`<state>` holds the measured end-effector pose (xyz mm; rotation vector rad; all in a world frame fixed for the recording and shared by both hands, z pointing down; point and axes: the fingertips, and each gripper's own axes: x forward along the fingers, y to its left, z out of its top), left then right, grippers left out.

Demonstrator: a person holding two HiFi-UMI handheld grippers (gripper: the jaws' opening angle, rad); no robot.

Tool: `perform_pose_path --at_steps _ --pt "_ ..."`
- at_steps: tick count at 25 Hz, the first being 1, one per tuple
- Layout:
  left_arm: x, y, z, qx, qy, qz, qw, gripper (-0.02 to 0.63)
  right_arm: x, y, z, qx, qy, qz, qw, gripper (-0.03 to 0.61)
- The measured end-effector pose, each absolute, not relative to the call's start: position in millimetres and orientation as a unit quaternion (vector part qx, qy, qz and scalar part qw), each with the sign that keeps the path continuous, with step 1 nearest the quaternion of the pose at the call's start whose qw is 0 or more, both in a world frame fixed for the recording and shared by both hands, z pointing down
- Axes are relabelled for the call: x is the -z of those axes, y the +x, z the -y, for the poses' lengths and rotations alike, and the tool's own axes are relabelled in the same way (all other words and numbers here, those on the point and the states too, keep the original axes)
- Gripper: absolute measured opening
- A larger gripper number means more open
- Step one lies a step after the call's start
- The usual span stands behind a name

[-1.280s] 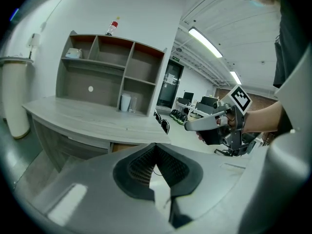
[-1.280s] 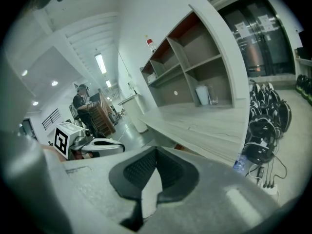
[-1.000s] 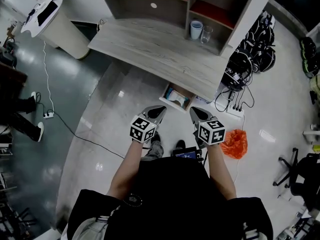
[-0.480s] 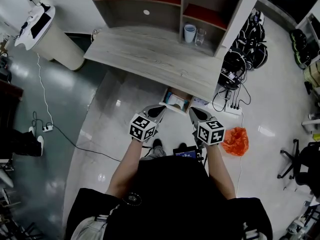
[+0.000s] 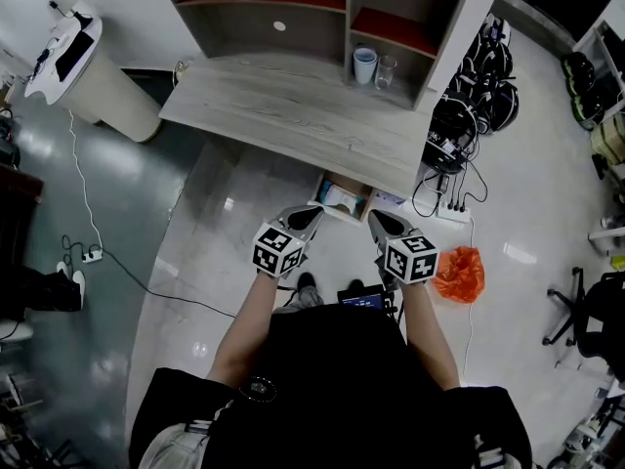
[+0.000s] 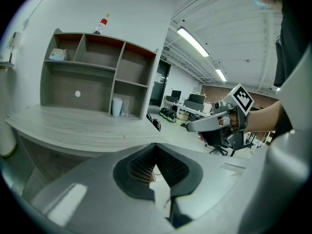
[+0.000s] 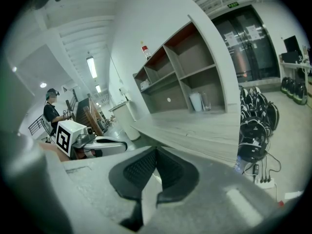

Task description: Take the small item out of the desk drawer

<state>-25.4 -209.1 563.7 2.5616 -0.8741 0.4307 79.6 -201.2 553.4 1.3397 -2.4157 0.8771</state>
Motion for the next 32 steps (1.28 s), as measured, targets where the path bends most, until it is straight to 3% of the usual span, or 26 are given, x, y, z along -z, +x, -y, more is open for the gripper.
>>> perform_pose_path --at_steps 19,32 --pt "-567 9 216 -0.153 0.892 0.37 0.209 0.0 -566 119 212 -0.305 0.4 0.852 0.147 -0.003" --pt "-594 13 212 -0.159 0.886 0.369 0.232 0.0 -592 105 226 -0.299 0.369 0.861 0.185 -0.003"
